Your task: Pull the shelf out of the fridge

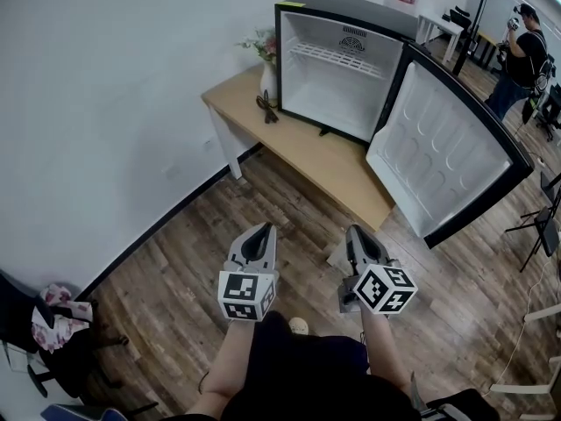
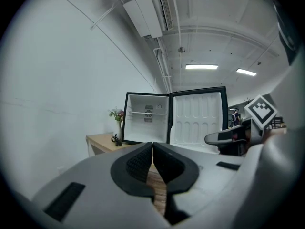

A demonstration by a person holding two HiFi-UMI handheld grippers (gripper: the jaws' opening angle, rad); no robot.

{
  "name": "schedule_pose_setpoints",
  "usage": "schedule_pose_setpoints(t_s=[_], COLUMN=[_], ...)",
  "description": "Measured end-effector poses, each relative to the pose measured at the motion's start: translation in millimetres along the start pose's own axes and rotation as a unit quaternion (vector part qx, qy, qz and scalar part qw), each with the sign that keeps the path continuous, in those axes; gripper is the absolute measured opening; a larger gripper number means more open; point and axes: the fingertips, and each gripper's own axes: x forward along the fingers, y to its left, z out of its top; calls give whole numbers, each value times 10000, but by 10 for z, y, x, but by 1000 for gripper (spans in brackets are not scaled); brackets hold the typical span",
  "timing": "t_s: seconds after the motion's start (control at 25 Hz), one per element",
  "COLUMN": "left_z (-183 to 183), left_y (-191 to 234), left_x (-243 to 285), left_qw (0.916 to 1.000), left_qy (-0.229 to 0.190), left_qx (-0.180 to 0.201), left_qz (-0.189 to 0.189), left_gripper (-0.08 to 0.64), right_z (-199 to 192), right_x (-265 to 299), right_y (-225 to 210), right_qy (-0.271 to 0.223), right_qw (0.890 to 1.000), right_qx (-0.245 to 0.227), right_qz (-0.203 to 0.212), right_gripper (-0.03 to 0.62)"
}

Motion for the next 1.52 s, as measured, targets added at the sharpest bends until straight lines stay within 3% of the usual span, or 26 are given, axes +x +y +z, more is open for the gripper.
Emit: schedule_pose_setpoints(t_s=[0.68, 1.52], left_z=[53, 222], left_y=[132, 583], left_x=[119, 1155], left_qw=[9998, 9999], left_qy=[-27, 79], left_qx=[-82, -39], left_qz=[162, -103], left_gripper=[6, 6], right_z=[-104, 156], right_x=[190, 1109], right_y=[82, -224], right_qy=[245, 258], right_qw=[9996, 9996], right_qx=[0, 140], right_qz=[172, -58], right_gripper=[-8, -8])
